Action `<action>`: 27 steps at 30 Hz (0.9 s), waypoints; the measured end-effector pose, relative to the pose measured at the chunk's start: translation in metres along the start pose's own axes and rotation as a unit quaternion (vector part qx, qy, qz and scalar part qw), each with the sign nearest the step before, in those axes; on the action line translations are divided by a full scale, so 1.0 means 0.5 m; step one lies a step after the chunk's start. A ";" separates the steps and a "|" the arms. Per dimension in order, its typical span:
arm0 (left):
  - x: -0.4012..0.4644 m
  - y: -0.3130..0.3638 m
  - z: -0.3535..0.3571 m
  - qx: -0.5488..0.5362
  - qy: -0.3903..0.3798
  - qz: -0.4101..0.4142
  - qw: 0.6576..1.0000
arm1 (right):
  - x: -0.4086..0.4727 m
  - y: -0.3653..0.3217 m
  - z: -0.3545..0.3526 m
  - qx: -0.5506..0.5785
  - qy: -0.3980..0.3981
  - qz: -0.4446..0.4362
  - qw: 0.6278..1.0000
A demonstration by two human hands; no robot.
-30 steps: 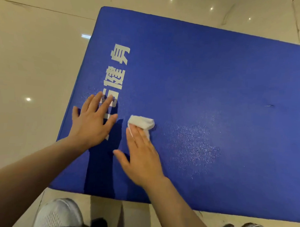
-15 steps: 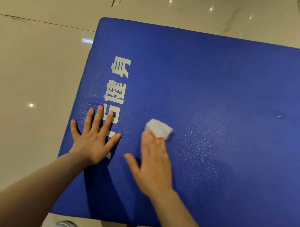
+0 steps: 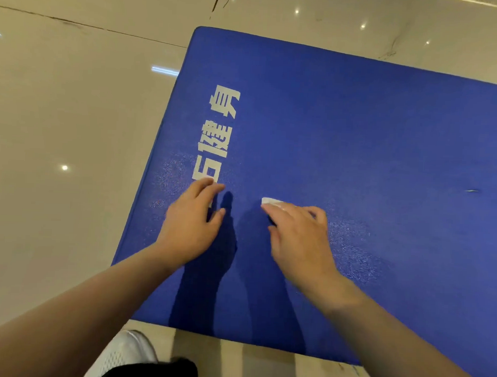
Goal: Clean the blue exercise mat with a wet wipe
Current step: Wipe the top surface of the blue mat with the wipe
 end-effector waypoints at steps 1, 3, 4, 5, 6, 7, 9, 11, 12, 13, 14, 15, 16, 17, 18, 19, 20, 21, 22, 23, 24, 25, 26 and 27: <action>-0.020 0.018 0.006 -0.065 -0.018 0.031 0.997 | 0.005 0.000 -0.025 0.081 -0.011 0.042 0.996; -0.050 0.055 0.014 -0.175 -0.073 0.056 0.980 | 0.016 0.000 -0.071 0.251 -0.073 0.126 0.957; -0.058 0.072 0.014 -0.237 -0.100 0.039 0.966 | 0.019 -0.005 -0.093 0.315 -0.106 0.149 0.931; -0.061 0.087 0.013 -0.303 -0.127 0.007 0.945 | 0.022 -0.011 -0.111 0.373 -0.135 0.160 0.904; -0.062 0.101 0.009 -0.365 -0.150 -0.031 0.918 | 0.020 -0.020 -0.128 0.420 -0.163 0.168 0.877; -0.065 0.112 0.003 -0.420 -0.170 -0.068 0.889 | 0.017 -0.028 -0.143 0.448 -0.184 0.176 0.857; -0.075 0.127 -0.005 -0.512 -0.182 -0.120 0.831 | 0.004 -0.036 -0.170 0.455 -0.205 0.198 0.843; -0.087 0.137 -0.010 -0.570 -0.170 -0.140 0.791 | -0.010 -0.030 -0.191 0.438 -0.207 0.231 0.844; -0.094 0.143 -0.010 -0.586 -0.169 -0.145 0.779 | -0.019 -0.024 -0.197 0.432 -0.204 0.252 0.841; -0.101 0.147 -0.008 -0.594 -0.169 -0.149 0.772 | -0.029 -0.016 -0.199 0.429 -0.201 0.273 0.837; -0.107 0.152 -0.004 -0.595 -0.171 -0.151 0.771 | -0.039 -0.010 -0.200 0.427 -0.197 0.290 0.833; -0.113 0.155 -0.001 -0.593 -0.174 -0.155 0.771 | -0.046 -0.004 -0.196 0.434 -0.190 0.300 0.828; -0.117 0.156 0.002 -0.590 -0.180 -0.160 0.770 | -0.052 0.000 -0.193 0.445 -0.176 0.308 0.822; -0.122 0.156 0.005 -0.589 -0.187 -0.168 0.768 | -0.056 0.005 -0.188 0.458 -0.157 0.312 0.818; -0.126 0.155 0.008 -0.584 -0.194 -0.175 0.768 | -0.060 0.008 -0.183 0.471 -0.136 0.317 0.812; -0.129 0.150 0.010 -0.572 -0.198 -0.182 0.775 | -0.063 0.010 -0.176 0.486 -0.114 0.323 0.804; -0.131 0.144 0.013 -0.556 -0.196 -0.190 0.785 | -0.065 0.008 -0.171 0.504 -0.097 0.329 0.793; -0.135 0.137 0.015 -0.547 -0.188 -0.199 0.791 | -0.069 0.007 -0.163 0.521 -0.090 0.334 0.780; -0.138 0.132 0.017 -0.547 -0.181 -0.209 0.790 | -0.074 0.003 -0.158 0.531 -0.098 0.341 0.769; -0.140 0.129 0.019 -0.557 -0.179 -0.217 0.781 | -0.081 0.001 -0.153 0.536 -0.118 0.353 0.758; -0.143 0.130 0.022 -0.571 -0.184 -0.221 0.769 | -0.089 -0.001 -0.149 0.537 -0.140 0.373 0.743; -0.145 0.135 0.024 -0.580 -0.194 -0.219 0.761 | -0.097 0.001 -0.144 0.539 -0.159 0.400 0.724; -0.146 0.141 0.025 -0.579 -0.203 -0.212 0.760 | -0.103 0.002 -0.142 0.546 -0.173 0.427 0.700; -0.145 0.146 0.027 -0.570 -0.210 -0.201 0.769 | -0.107 0.004 -0.139 0.560 -0.183 0.447 0.674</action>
Point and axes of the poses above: each hand's wrist, its own x-axis towards the middle knuckle, its own z-axis out of the palm, y = z × x, the point moved 3 cm from there along x, towards the middle knuckle
